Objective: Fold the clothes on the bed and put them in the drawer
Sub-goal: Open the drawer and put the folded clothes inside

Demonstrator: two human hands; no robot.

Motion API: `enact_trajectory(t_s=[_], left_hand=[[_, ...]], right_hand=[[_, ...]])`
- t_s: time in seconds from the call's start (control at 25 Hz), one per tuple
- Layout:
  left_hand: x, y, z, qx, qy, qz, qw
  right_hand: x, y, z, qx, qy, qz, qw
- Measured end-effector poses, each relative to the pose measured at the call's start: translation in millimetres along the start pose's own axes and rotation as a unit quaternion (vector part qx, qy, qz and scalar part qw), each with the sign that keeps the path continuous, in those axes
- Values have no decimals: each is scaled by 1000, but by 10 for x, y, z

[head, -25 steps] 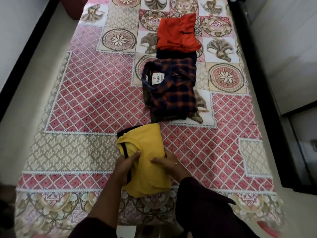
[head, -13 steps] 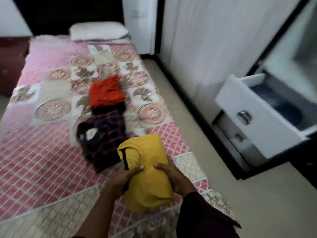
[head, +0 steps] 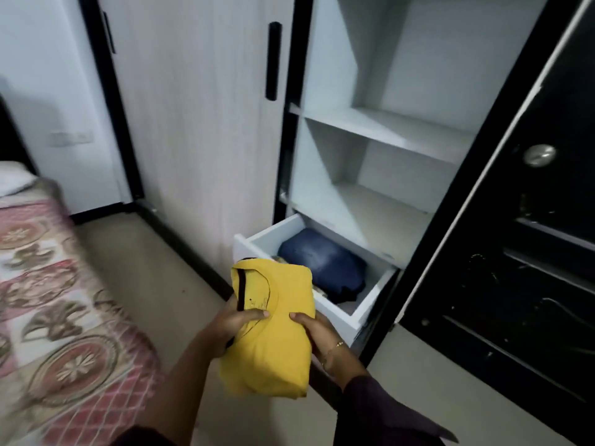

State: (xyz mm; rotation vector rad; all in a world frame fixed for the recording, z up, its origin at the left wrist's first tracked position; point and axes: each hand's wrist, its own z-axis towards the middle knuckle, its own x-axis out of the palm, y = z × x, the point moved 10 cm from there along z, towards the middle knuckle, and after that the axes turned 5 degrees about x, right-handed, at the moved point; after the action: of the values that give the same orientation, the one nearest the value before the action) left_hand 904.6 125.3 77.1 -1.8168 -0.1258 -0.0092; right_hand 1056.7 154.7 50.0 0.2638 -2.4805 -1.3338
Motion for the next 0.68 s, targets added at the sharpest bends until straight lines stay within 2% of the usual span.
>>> enact_trajectory(t_s=[0.16, 0.32, 0.56, 0.68], left_hand=[[697, -255, 843, 27, 16, 24, 999], [1116, -408, 1506, 33, 40, 56, 997], [1595, -320, 2382, 5, 89, 172, 981], [1835, -64, 2788, -31, 155, 233, 960]], right_hand=[[-915, 504, 273, -18, -102, -38, 994], [-1446, 846, 538, -32, -170, -17, 985], [-2047, 888, 1036, 48, -265, -52, 962], [-2219, 664, 1348, 147, -275, -48, 949]])
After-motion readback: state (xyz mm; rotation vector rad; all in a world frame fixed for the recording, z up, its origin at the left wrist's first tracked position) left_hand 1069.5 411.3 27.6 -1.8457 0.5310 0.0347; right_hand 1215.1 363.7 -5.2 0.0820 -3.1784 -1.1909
